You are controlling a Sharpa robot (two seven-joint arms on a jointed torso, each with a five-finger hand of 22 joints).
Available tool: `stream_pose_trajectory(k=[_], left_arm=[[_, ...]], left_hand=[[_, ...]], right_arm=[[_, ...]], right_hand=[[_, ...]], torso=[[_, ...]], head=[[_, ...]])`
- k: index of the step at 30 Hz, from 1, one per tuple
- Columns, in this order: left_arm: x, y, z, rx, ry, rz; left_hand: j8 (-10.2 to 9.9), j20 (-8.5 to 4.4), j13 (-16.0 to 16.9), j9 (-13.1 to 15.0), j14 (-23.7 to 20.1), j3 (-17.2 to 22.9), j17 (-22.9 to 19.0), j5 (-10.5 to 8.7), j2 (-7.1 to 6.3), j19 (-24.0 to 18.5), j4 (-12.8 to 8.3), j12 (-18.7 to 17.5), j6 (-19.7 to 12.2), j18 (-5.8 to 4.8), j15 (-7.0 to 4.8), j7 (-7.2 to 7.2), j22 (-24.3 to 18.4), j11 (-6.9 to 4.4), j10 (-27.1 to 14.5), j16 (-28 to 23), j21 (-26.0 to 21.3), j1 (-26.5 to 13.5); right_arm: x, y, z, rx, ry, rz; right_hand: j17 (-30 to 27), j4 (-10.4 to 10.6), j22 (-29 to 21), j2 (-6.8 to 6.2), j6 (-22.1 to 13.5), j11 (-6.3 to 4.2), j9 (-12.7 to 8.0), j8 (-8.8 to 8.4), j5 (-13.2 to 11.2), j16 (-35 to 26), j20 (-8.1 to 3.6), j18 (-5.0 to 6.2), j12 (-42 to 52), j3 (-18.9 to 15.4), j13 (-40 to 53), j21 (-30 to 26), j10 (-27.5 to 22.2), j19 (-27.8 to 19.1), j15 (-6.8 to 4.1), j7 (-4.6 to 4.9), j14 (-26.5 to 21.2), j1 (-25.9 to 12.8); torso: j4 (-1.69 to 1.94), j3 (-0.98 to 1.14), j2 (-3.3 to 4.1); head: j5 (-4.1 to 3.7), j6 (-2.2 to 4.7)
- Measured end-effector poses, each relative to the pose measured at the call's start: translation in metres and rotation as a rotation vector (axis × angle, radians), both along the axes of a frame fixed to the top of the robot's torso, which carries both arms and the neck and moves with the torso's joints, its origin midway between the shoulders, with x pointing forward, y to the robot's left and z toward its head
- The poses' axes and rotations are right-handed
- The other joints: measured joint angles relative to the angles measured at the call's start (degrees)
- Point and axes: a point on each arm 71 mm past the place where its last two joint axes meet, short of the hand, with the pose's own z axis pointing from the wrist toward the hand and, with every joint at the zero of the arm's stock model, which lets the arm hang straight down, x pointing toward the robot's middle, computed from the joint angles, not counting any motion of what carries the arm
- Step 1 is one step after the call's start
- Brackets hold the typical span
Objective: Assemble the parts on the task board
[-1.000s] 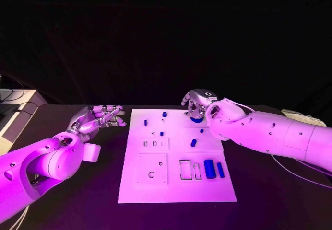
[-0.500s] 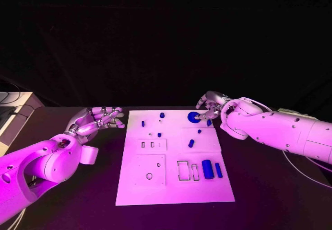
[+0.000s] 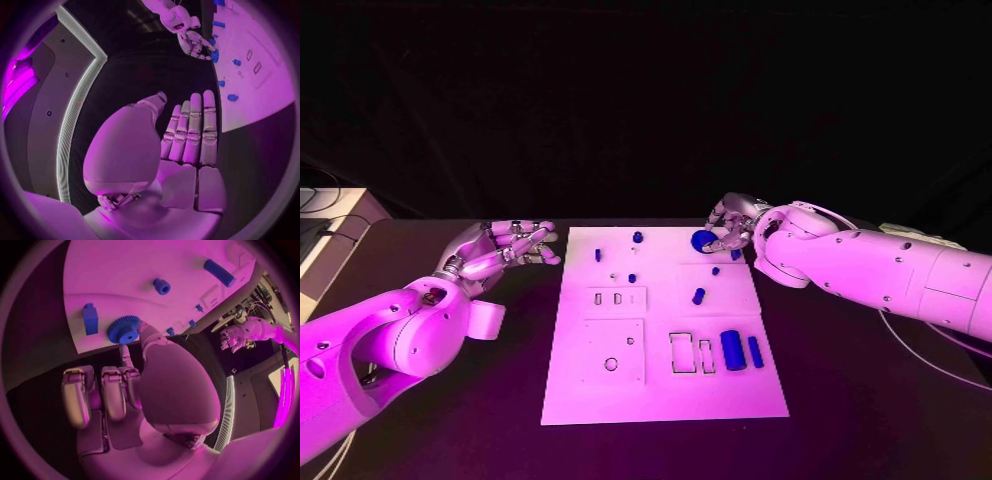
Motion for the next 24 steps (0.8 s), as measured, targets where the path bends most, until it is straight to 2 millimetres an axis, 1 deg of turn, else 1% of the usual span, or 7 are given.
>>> stream_pose_trajectory(k=[3,4,9,16,18,22,24], left_arm=[[0.0001,0.0003,-0.0001,0.001,0.000,0.001],[0.0002,0.0004,-0.0002,0.001,0.000,0.001],[0.0002,0.0009,-0.0002,0.003,0.000,0.002],[0.0001,0.0014,-0.0003,0.005,0.001,0.003],[0.0001,0.0015,-0.0003,0.006,0.002,0.003],[0.0001,0.0016,-0.0004,0.007,0.003,0.003],[0.0001,0.0017,-0.0004,0.007,0.003,0.003]], left_hand=[[0.00,0.00,0.00,0.00,0.00,0.00,0.00,0.00,0.00,0.00,0.00,0.00,0.00,0.00,0.00,0.00,0.00,0.00,0.00,0.00,0.07,0.00],[0.00,0.00,0.00,0.00,0.00,0.00,0.00,0.00,0.00,0.00,0.00,0.00,0.00,0.00,0.00,0.00,0.00,0.00,0.00,0.00,0.23,0.00],[0.00,0.00,0.00,0.00,0.00,0.00,0.00,0.00,0.00,0.00,0.00,0.00,0.00,0.00,0.00,0.00,0.00,0.00,0.00,0.23,0.23,0.00],[0.00,0.00,-0.01,0.01,0.00,0.00,0.05,0.00,0.00,0.00,0.00,0.00,0.00,0.00,0.00,0.00,0.07,0.00,0.00,0.23,0.23,0.00],[0.00,0.00,-0.01,0.01,0.00,0.00,0.05,0.00,0.00,0.00,0.00,0.00,0.00,0.00,0.00,0.00,0.07,0.01,0.00,0.23,0.23,0.00],[0.00,0.00,-0.01,0.01,0.00,0.00,0.05,0.00,0.00,0.00,0.00,0.00,0.00,0.01,0.00,0.00,0.07,0.01,0.00,0.23,0.23,0.00],[0.00,0.00,-0.01,0.01,0.00,0.00,0.05,0.00,0.00,0.00,0.00,0.00,0.00,0.00,0.00,0.00,0.07,0.01,0.00,0.23,0.23,0.00]], right_arm=[[0.0011,-0.0004,-0.0004,-0.004,0.000,-0.006],[0.0015,-0.0004,-0.0004,-0.005,-0.001,-0.007],[0.0032,-0.0001,-0.0011,-0.010,-0.001,-0.012],[0.0040,0.0008,-0.0052,-0.015,0.006,-0.014],[0.0046,0.0006,-0.0052,-0.016,0.006,-0.015],[0.0054,0.0003,-0.0052,-0.018,0.008,-0.017],[0.0059,0.0006,-0.0053,-0.019,0.010,-0.016]], right_hand=[[0.00,0.00,0.00,0.00,0.00,0.00,0.00,0.28,0.00,0.00,0.00,0.00,0.00,0.00,0.00,0.12,0.00,0.00,0.00,0.00,0.00,0.00],[0.00,0.16,0.00,0.25,0.00,0.00,0.00,0.28,0.23,0.00,0.00,0.00,0.00,-0.16,0.00,0.12,0.00,0.00,0.00,0.00,0.00,0.25],[-0.01,0.41,0.00,0.60,0.00,0.00,0.07,0.51,0.36,0.00,0.00,0.00,0.00,0.09,-0.01,0.39,0.00,0.00,0.00,0.00,0.00,0.60],[-0.01,1.08,-0.01,0.84,0.00,-0.01,0.07,0.74,1.76,-0.01,0.00,0.00,0.00,0.45,-0.01,0.39,-0.01,0.00,0.00,0.00,0.00,0.84],[-0.01,1.20,-0.01,1.13,0.00,-0.01,0.07,0.74,1.87,-0.01,0.00,0.00,0.00,0.57,-0.02,0.39,-0.01,0.00,0.00,0.00,0.00,1.13],[-0.02,1.37,-0.01,1.13,0.00,-0.01,0.07,0.95,2.32,-0.01,-0.01,0.00,0.00,0.73,-0.02,0.39,-0.01,0.00,0.00,0.00,0.00,1.13],[-0.02,1.69,-0.02,1.13,0.00,-0.01,0.07,0.96,3.07,-0.02,-0.01,0.00,0.00,1.05,-0.02,0.39,-0.01,0.00,0.00,0.00,0.00,1.13]], torso=[[0.02,-0.03,-0.01],[0.02,-0.04,-0.01],[-0.02,-0.04,-0.01],[-0.03,-0.03,-0.01],[-0.03,-0.02,-0.01],[-0.03,-0.02,-0.01],[-0.03,-0.02,-0.01]], head=[[-0.04,-0.12],[-0.05,-0.14],[-0.13,-0.27],[-0.13,-0.59],[-0.18,-0.62],[-0.22,-0.67],[-0.18,-0.70]])
